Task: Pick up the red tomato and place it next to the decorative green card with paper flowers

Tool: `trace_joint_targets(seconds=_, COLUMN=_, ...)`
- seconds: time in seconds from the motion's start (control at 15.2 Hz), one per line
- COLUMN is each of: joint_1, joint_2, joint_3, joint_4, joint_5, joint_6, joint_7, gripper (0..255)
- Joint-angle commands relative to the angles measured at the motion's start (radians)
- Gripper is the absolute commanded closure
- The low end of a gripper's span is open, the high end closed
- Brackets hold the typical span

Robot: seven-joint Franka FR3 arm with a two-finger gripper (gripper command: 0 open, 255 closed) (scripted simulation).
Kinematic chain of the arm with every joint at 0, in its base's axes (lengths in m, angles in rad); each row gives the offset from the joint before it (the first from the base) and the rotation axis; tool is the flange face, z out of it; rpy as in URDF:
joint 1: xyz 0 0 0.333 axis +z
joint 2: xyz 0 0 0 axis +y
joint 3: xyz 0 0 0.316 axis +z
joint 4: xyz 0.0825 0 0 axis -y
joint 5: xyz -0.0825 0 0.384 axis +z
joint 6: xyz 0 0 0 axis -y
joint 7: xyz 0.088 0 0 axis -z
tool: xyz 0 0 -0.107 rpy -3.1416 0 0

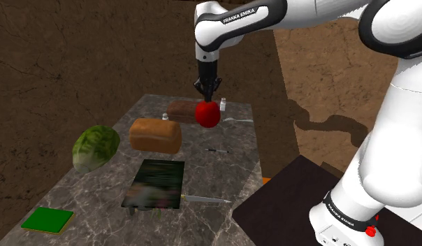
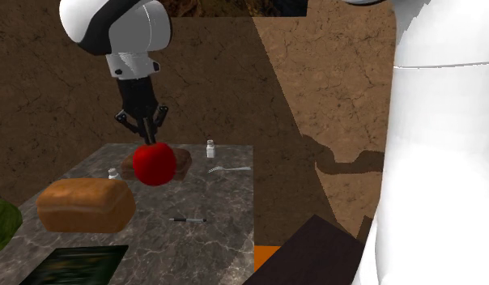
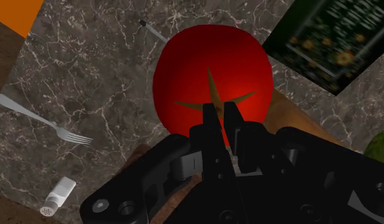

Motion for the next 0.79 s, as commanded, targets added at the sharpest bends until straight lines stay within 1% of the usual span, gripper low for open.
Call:
trace_joint_targets(seconds=0.0, joint_1=0.026, joint_2=0.011, joint_3=0.018, joint_4=0.013, joint_5=-0.001, joint_6=-0.001, joint_7=0.046, gripper=255)
trace_joint_targets(seconds=0.26, joint_1=0.071, joint_2=0.052, joint_3=0.047, joint_4=0.069, joint_5=-0.004, joint_6=-0.017, joint_7=0.121, gripper=255)
trace_joint_targets(seconds=0.73, joint_1=0.072, joint_2=0.074, joint_3=0.047, joint_4=0.005, joint_5=-0.005, joint_6=0.069, joint_7=0.121, gripper=255)
